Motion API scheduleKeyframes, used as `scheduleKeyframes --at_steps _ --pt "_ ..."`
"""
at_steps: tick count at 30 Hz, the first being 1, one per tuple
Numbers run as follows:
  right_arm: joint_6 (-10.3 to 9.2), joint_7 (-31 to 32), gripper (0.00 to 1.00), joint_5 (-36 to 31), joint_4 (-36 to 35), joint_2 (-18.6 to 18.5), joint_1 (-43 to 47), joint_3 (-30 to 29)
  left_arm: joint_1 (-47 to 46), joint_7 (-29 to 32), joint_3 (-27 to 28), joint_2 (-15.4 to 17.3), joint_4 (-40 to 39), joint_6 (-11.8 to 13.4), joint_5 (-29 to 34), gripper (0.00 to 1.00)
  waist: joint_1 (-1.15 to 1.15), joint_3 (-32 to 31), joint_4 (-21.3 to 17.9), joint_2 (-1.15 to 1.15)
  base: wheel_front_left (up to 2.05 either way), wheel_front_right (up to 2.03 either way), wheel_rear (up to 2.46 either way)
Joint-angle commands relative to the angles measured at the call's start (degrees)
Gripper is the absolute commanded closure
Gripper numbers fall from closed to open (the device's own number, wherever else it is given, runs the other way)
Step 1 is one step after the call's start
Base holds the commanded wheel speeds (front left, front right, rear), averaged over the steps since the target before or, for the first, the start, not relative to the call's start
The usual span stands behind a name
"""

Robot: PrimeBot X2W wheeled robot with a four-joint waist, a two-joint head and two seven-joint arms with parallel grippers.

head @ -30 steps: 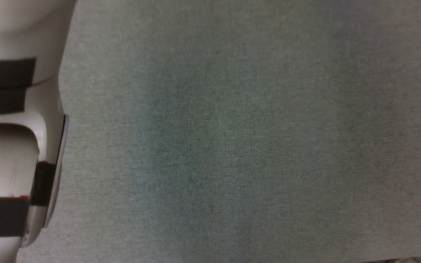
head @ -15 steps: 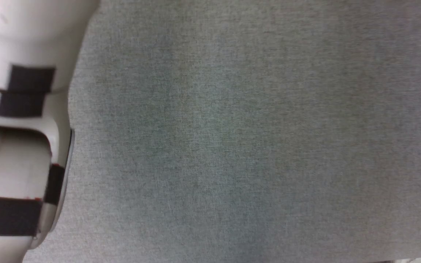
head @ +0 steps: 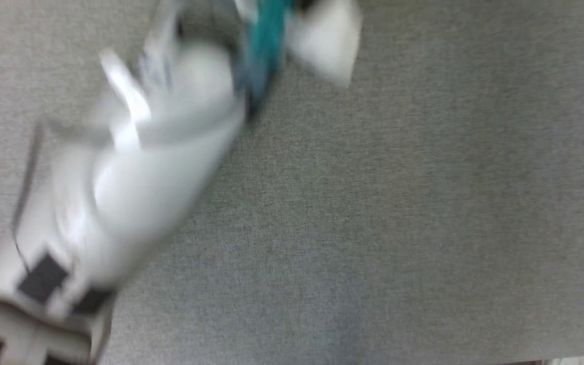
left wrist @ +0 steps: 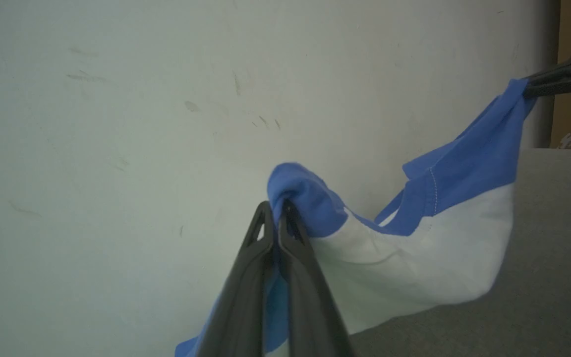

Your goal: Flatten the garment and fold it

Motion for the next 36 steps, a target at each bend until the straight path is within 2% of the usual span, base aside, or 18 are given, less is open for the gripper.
scheduleKeyframes --at_steps 1,7,13,18,24,32,36 --pt "-0.12 -0.8 1.00 1.1 -1.5 -0.8 5.8 -1.2 6.6 2.4 -1.3 1.9 -4.9 1.0 -0.8 1.00 0.01 -3.5 -0.5 0.00 0.00 0.00 0.00" --pt "-0.12 -1.5 1.00 0.0 -4.4 -0.3 20.9 -4.7 23.8 8.8 -5.6 8.2 -16.7 5.2 0.2 1.00 0.01 -7.7 -0.4 0.00 0.00 0.00 0.00" --pt "-0.12 -0.7 1.00 -2.2 -4.9 2.8 32.8 -6.0 36.3 14.6 -10.1 12.3 -21.2 6.9 -1.0 1.00 0.01 -12.0 0.0 0.00 0.00 0.00 0.00" --pt "-0.12 0.6 1.00 -3.5 -4.8 5.0 39.3 -5.7 43.5 16.4 -12.6 13.6 -20.9 7.1 -4.3 1.00 0.01 -14.9 0.1 0.00 0.00 0.00 0.00" --pt "-0.12 3.2 1.00 -4.1 -4.5 7.5 49.8 -6.3 53.3 17.3 -14.8 14.4 -19.6 7.0 -11.7 1.00 0.01 -19.9 0.9 0.00 0.00 0.00 0.00" --pt "-0.12 7.9 1.00 -3.9 -4.5 8.7 60.9 -8.1 58.2 17.7 -15.4 16.4 -19.5 6.2 -15.9 1.00 0.01 -24.3 2.2 0.00 0.00 0.00 0.00" --pt "-0.12 9.7 1.00 -4.3 -5.7 10.3 65.6 -9.9 60.3 16.3 -15.4 16.0 -19.1 6.2 -18.0 1.00 0.01 -25.7 2.1 0.00 0.00 0.00 0.00"
